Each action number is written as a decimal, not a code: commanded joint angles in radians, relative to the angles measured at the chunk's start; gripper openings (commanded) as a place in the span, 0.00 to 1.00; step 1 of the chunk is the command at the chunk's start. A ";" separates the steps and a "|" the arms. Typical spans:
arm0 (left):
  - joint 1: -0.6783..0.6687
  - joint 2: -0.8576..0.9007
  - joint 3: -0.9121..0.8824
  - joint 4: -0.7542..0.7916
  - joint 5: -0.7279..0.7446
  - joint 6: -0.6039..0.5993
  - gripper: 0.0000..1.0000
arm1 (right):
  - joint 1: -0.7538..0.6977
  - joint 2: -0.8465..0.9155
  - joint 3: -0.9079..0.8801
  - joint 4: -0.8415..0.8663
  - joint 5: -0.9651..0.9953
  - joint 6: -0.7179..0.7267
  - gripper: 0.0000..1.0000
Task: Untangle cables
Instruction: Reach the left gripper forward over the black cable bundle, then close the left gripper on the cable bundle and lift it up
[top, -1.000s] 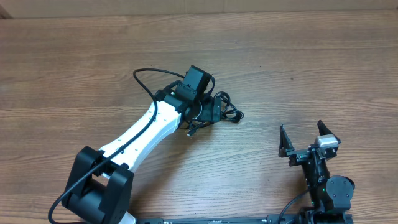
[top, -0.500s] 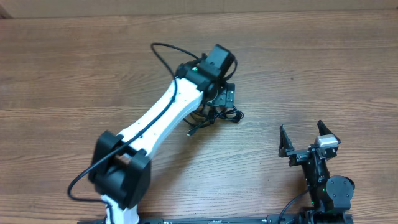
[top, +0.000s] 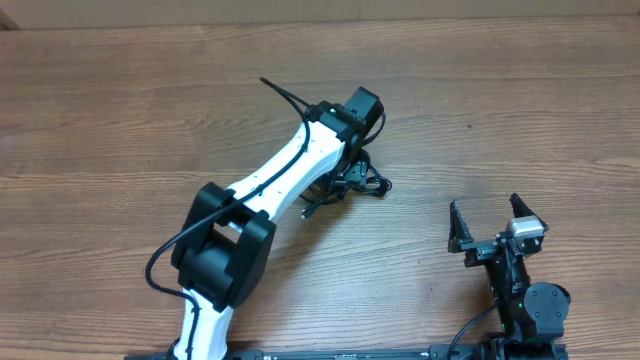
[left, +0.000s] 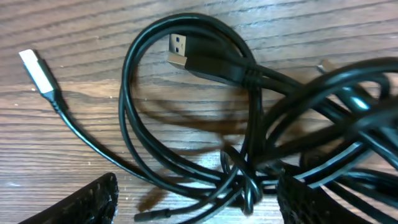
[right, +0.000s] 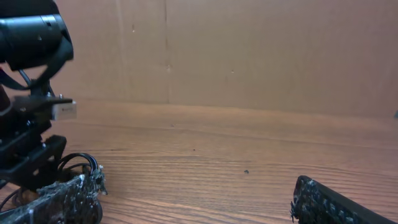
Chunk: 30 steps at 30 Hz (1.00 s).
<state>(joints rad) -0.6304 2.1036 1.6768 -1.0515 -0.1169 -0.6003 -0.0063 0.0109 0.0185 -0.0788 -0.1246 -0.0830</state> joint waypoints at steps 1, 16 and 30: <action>-0.014 0.031 0.019 -0.002 -0.001 -0.029 0.81 | -0.002 -0.009 -0.011 0.005 0.000 -0.004 1.00; -0.019 0.035 -0.013 0.031 0.014 -0.063 0.43 | -0.002 -0.008 -0.011 0.005 0.000 -0.004 1.00; -0.020 0.035 -0.018 0.042 0.009 -0.079 0.43 | -0.002 -0.008 -0.011 0.005 0.000 -0.004 1.00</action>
<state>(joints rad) -0.6418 2.1292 1.6741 -1.0176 -0.1051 -0.6552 -0.0063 0.0109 0.0185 -0.0788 -0.1246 -0.0826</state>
